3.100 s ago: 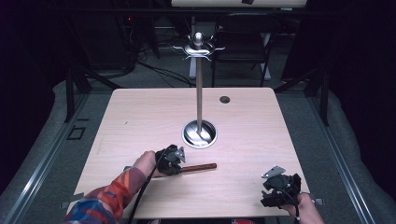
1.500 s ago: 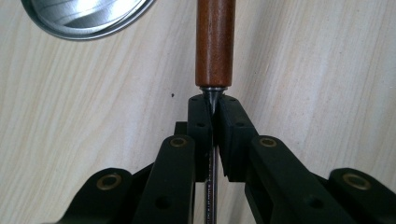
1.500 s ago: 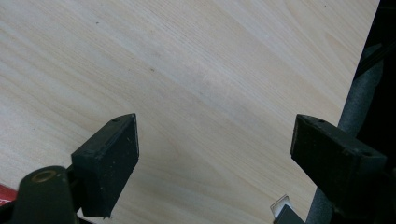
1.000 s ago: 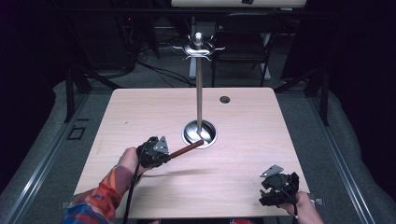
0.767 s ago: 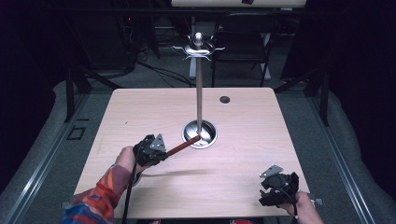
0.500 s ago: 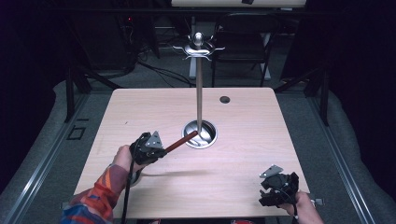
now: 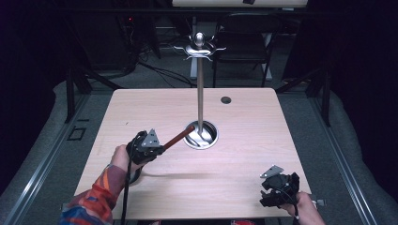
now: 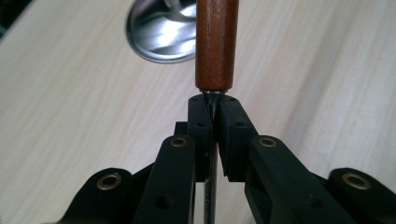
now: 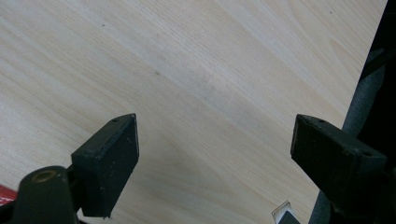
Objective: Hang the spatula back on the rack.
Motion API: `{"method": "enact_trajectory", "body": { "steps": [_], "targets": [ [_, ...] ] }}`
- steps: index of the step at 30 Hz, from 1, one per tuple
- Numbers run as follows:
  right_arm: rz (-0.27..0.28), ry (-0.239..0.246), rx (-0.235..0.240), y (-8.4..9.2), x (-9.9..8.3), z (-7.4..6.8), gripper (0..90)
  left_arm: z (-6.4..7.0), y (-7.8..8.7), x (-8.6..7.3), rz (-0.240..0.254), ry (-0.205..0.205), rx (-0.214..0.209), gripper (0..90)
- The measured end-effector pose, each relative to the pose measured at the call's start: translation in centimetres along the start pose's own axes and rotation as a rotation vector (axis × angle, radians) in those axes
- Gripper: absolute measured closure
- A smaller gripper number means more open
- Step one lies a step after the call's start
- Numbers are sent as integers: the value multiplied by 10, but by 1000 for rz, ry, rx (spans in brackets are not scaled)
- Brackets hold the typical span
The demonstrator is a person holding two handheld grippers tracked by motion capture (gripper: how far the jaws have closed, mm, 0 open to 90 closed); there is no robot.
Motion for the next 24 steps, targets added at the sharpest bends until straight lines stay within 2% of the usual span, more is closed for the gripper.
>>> {"method": "enact_trajectory", "body": {
  "steps": [1, 2, 4, 7, 13, 16, 24],
  "targets": [
    [-9, 7, 4, 0, -1, 0, 149, -2, 3, 1, 13, -1, 14, 842],
    [-10, 7, -3, 1, -1, 1, 149, -7, 10, 3, 46, 12, 51, 842],
    [-9, 6, -3, 1, -1, 1, 149, -10, 15, 4, 60, 16, 55, 843],
    [-7, 4, -2, 0, -1, 1, 149, -17, 25, 6, 111, 33, 90, 843],
    [-9, 6, -1, 0, -1, 1, 149, -24, 44, 16, 230, 14, 188, 843],
    [-14, 9, -5, 1, -2, 1, 149, -25, 47, 20, 255, 19, 195, 842],
    [-13, 8, 2, 0, -2, 0, 149, -27, 49, 30, 316, 81, 159, 842]
  ]
}}
Point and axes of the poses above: each handheld gripper's, and its own axes: y roughly backward along the jaws, x roughly out of its top, z roughly to its right, the point moved 8 cm from there along -y, roughly forward along the jaws
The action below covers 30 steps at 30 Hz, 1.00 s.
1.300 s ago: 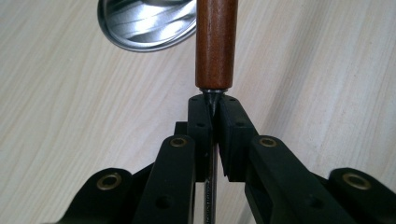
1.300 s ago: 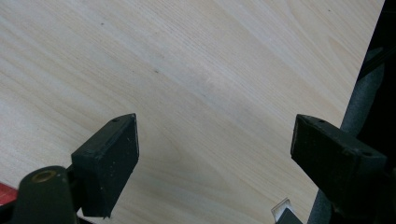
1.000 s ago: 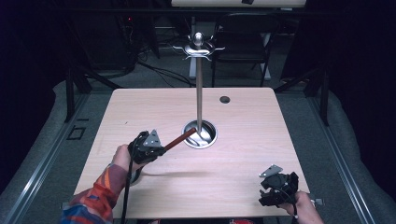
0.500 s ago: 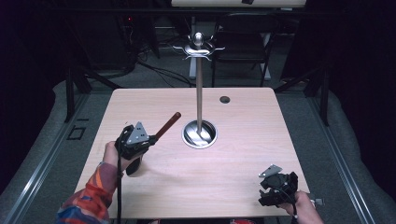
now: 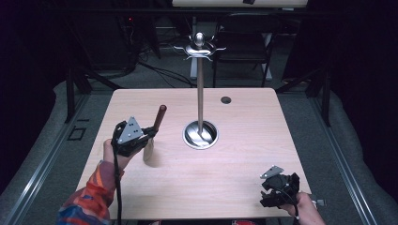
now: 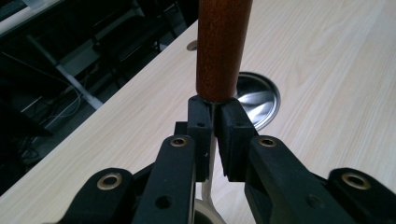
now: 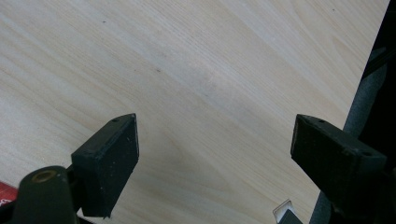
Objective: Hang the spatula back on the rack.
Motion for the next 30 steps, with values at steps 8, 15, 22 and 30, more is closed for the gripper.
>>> {"method": "enact_trajectory", "body": {
  "steps": [8, 15, 22, 30],
  "targets": [
    [-3, 1, 1, 0, 0, 0, 149, -5, -1, 11, 54, 64, -9, 842],
    [1, -1, 1, 0, 0, 0, 149, -8, -4, 20, 71, 106, -4, 841],
    [-6, 0, -2, 1, -1, 0, 149, -12, -8, 25, 71, 149, 13, 841],
    [-5, -4, -6, 1, -1, 0, 149, -18, -13, 35, 75, 191, 29, 841]
  ]
}}
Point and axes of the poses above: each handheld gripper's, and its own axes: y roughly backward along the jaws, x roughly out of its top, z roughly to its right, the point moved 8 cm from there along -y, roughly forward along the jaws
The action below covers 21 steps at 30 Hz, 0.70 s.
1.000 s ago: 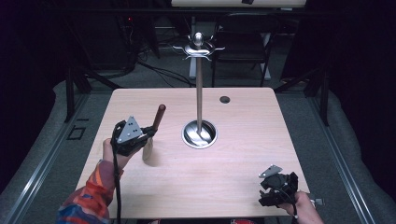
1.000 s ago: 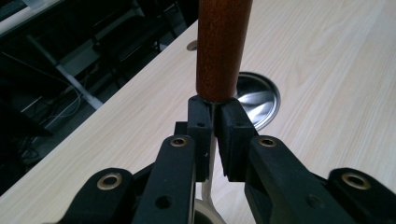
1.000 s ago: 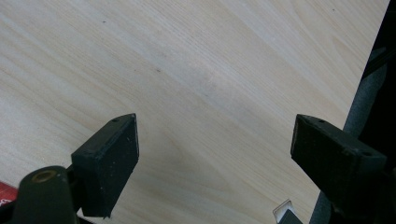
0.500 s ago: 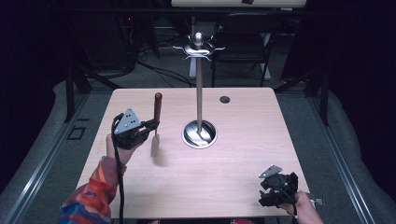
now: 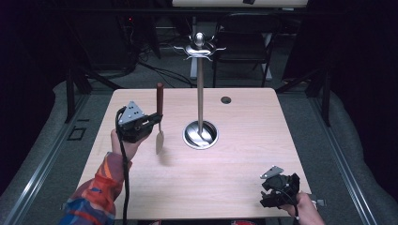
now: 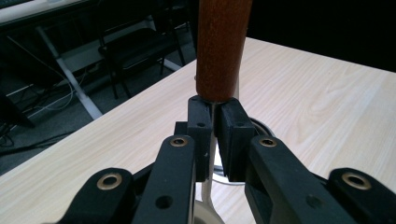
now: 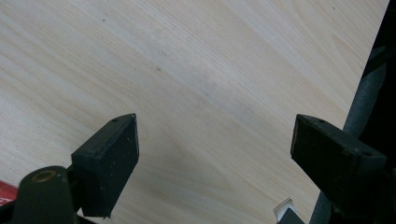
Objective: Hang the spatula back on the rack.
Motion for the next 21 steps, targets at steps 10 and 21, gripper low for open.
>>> {"method": "enact_trajectory", "body": {
  "steps": [10, 21],
  "targets": [
    [1, -7, 3, 0, 0, 0, 149, -5, -9, 16, 18, 48, 21, 841],
    [5, -7, 4, -1, 0, 0, 149, -3, -15, 35, 31, 64, 34, 841]
  ]
}}
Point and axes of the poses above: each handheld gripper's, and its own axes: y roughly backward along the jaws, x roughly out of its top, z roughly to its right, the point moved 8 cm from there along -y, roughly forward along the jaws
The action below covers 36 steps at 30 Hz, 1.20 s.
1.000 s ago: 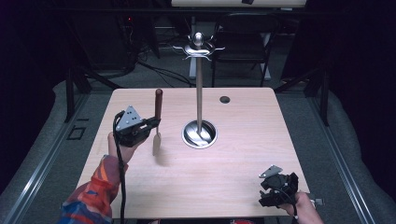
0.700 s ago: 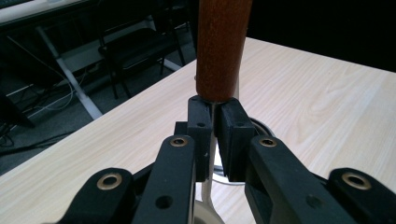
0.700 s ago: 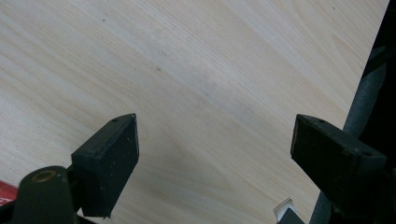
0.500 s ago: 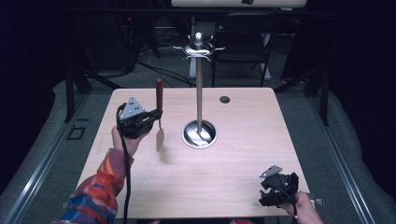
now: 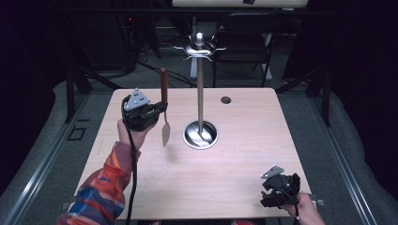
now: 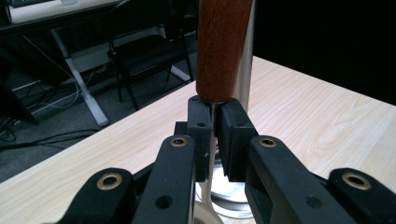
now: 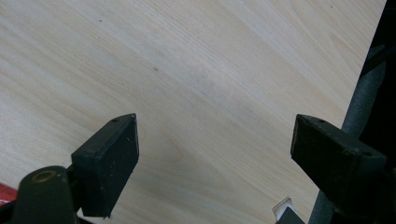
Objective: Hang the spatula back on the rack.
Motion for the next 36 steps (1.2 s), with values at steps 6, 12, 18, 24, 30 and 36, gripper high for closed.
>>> {"method": "enact_trajectory", "body": {
  "steps": [6, 12, 18, 24, 30, 36],
  "targets": [
    [0, 0, 1, 0, 0, 0, 149, 1, -2, 9, 9, 8, 11, 841],
    [0, 0, 2, 0, 0, 0, 149, 6, -5, 18, 17, -4, 0, 841],
    [-5, 2, 3, 0, -1, 0, 149, 11, -9, 24, 21, -15, -4, 841],
    [-5, 2, 3, 1, -1, 0, 149, 12, -13, 30, 16, -14, 2, 841],
    [-4, 1, 4, 0, -1, 0, 149, 14, -15, 35, 19, -18, -3, 841],
    [-3, 1, 4, 0, -1, 0, 149, 16, -18, 39, 19, -16, -3, 841]
  ]
}}
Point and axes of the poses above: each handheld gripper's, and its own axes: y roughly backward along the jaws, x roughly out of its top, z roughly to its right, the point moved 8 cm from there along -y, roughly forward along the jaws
